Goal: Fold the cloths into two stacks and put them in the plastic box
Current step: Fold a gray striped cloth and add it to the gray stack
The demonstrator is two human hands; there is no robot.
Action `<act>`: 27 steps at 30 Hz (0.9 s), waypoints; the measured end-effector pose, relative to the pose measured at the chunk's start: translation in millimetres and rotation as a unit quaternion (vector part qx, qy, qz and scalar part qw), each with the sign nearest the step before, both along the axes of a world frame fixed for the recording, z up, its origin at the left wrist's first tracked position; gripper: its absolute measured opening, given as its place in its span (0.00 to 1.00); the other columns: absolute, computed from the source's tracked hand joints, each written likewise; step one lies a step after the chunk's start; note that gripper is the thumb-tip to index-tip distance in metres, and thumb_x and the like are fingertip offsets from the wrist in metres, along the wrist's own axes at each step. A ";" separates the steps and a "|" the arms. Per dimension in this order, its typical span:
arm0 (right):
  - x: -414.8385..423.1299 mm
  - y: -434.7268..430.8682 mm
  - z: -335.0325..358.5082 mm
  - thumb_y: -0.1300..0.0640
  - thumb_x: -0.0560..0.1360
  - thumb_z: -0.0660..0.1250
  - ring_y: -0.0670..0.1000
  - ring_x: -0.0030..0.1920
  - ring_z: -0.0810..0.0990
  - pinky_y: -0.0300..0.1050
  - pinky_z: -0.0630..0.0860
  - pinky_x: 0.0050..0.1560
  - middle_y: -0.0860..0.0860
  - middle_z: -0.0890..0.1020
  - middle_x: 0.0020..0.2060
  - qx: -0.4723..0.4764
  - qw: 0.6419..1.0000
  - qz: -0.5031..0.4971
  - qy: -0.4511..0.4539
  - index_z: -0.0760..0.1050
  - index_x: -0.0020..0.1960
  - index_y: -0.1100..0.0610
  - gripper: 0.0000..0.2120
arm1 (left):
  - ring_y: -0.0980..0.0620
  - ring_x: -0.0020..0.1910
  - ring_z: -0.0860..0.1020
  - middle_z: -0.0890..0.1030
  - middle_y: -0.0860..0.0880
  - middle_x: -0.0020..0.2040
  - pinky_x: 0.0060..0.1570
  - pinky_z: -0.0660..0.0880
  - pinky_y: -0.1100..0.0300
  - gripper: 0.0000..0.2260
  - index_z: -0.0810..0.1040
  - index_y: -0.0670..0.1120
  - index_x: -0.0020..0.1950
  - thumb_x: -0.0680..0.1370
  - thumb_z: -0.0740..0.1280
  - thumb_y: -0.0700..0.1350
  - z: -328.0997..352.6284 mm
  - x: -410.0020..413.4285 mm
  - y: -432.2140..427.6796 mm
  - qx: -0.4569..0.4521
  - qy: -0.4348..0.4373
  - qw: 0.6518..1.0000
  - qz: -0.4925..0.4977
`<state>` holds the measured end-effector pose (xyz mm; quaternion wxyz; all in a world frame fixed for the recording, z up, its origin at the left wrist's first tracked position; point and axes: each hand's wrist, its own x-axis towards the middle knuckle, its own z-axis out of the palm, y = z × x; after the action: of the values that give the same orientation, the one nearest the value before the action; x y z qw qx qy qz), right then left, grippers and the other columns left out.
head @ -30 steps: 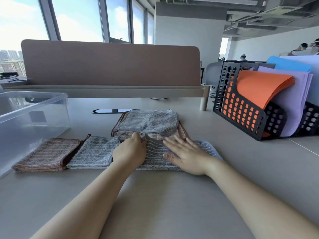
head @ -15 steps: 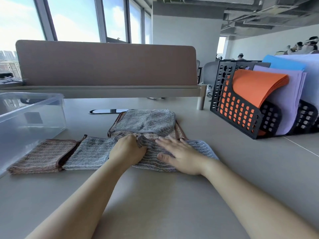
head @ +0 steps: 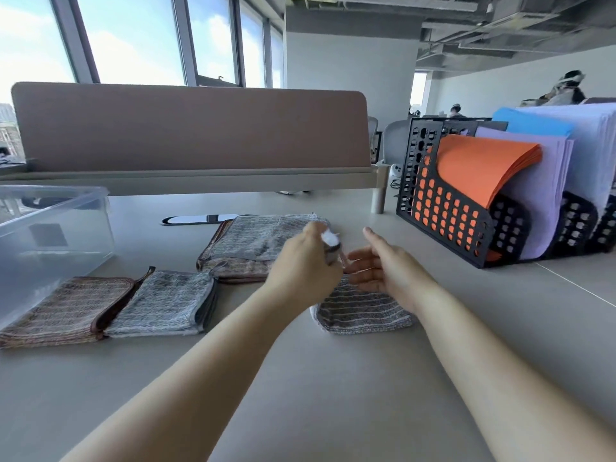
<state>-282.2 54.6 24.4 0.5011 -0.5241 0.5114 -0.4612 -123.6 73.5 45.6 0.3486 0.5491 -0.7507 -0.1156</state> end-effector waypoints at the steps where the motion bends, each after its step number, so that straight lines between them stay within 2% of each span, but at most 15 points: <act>1: -4.3 -1.1 -0.1 0.41 0.77 0.58 0.51 0.34 0.80 0.43 0.77 0.35 0.54 0.82 0.35 0.014 1.000 -0.002 -0.015 0.77 0.46 0.60 0.22 | 0.45 0.58 0.76 0.78 0.46 0.61 0.54 0.74 0.55 0.24 0.65 0.45 0.70 0.74 0.65 0.43 -0.9 -9.9 1.3 -0.011 0.003 1.000 -0.028; 3: -10.4 -2.4 1.1 0.46 0.76 0.63 0.50 0.31 0.80 0.43 0.77 0.35 0.52 0.81 0.30 0.004 1.000 -0.009 -0.028 0.79 0.44 0.59 0.17 | 0.46 0.59 0.76 0.77 0.46 0.62 0.56 0.74 0.53 0.25 0.65 0.45 0.70 0.75 0.67 0.43 -4.0 -26.8 2.7 -0.028 0.005 0.995 -0.094; 5: -18.9 -4.3 3.1 0.55 0.76 0.64 0.49 0.27 0.78 0.41 0.75 0.29 0.52 0.79 0.27 -0.010 0.999 -0.017 -0.043 0.78 0.43 0.61 0.10 | 0.47 0.60 0.76 0.76 0.46 0.63 0.58 0.73 0.52 0.27 0.65 0.46 0.70 0.73 0.69 0.46 -8.8 -34.5 2.3 -0.029 0.001 0.989 -0.148; 8: -34.9 -8.7 4.5 0.64 0.75 0.66 0.51 0.30 0.78 0.41 0.75 0.30 0.56 0.79 0.32 0.018 0.998 -0.059 -0.005 0.77 0.44 0.63 0.03 | 0.50 0.67 0.69 0.68 0.49 0.70 0.67 0.65 0.57 0.33 0.61 0.51 0.73 0.72 0.70 0.55 -20.0 -25.9 3.0 -0.056 -0.069 0.980 -0.175; 11: -45.9 -13.3 -0.3 0.64 0.73 0.69 0.50 0.33 0.79 0.40 0.74 0.33 0.55 0.81 0.34 0.023 0.990 -0.099 0.096 0.78 0.40 0.61 0.03 | 0.53 0.76 0.54 0.56 0.54 0.77 0.74 0.53 0.57 0.35 0.53 0.54 0.76 0.74 0.66 0.59 -37.3 -7.9 2.6 -0.067 -0.189 0.967 -0.157; 13: -48.7 -15.7 -4.2 0.63 0.71 0.71 0.50 0.37 0.78 0.41 0.72 0.40 0.53 0.81 0.36 0.017 0.981 -0.104 0.163 0.78 0.38 0.58 0.04 | 0.54 0.77 0.48 0.51 0.54 0.79 0.75 0.47 0.54 0.34 0.51 0.55 0.77 0.75 0.64 0.57 -48.5 -1.0 1.2 -0.040 -0.234 0.959 -0.157; 16: -49.8 -18.2 -11.2 0.60 0.70 0.73 0.51 0.41 0.77 0.45 0.71 0.49 0.53 0.82 0.39 0.032 0.972 -0.096 0.212 0.79 0.39 0.57 0.04 | 0.54 0.77 0.41 0.45 0.54 0.79 0.76 0.40 0.53 0.31 0.48 0.56 0.77 0.78 0.59 0.53 -57.4 1.9 0.0 0.001 -0.282 0.945 -0.167; 19: -48.8 -16.9 -12.6 0.60 0.70 0.72 0.53 0.43 0.80 0.48 0.75 0.51 0.55 0.83 0.41 0.039 0.967 -0.091 0.234 0.79 0.42 0.60 0.04 | 0.54 0.76 0.37 0.42 0.55 0.78 0.75 0.37 0.51 0.29 0.45 0.57 0.77 0.79 0.55 0.50 -60.0 3.5 -0.7 0.019 -0.304 0.936 -0.177; 21: -47.5 -14.2 -10.2 0.62 0.71 0.70 0.54 0.41 0.80 0.46 0.78 0.44 0.56 0.82 0.41 0.056 0.973 -0.075 0.209 0.77 0.44 0.62 0.04 | 0.54 0.76 0.36 0.41 0.55 0.78 0.75 0.37 0.50 0.28 0.45 0.59 0.77 0.80 0.54 0.49 -60.6 4.8 -0.9 0.033 -0.308 0.932 -0.186; 22: -47.1 -13.3 -9.3 0.62 0.71 0.69 0.54 0.41 0.79 0.46 0.77 0.43 0.57 0.82 0.41 0.064 0.975 -0.067 0.204 0.77 0.44 0.62 0.04 | 0.54 0.76 0.35 0.41 0.56 0.78 0.75 0.36 0.50 0.27 0.45 0.60 0.76 0.80 0.53 0.49 -60.7 5.6 -0.8 0.039 -0.307 0.932 -0.191; 25: -47.3 -12.4 -8.4 0.57 0.68 0.70 0.59 0.48 0.80 0.55 0.75 0.57 0.60 0.81 0.44 0.075 0.968 -0.064 0.231 0.77 0.44 0.61 0.08 | 0.55 0.76 0.35 0.42 0.56 0.78 0.75 0.36 0.49 0.26 0.45 0.62 0.76 0.81 0.52 0.50 -59.4 6.6 0.8 0.051 -0.300 0.931 -0.204; 27: -48.9 -14.2 -10.4 0.55 0.65 0.69 0.62 0.51 0.81 0.58 0.74 0.59 0.61 0.82 0.45 0.075 0.963 -0.060 0.251 0.78 0.43 0.61 0.10 | 0.54 0.76 0.35 0.42 0.56 0.78 0.74 0.36 0.50 0.25 0.46 0.63 0.76 0.82 0.52 0.51 -59.3 6.3 2.0 0.056 -0.301 0.929 -0.208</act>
<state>-331.0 40.4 14.0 0.3659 -0.5520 0.6848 -0.3042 -117.3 75.5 -13.8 0.0431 0.4086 -0.9099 -0.0568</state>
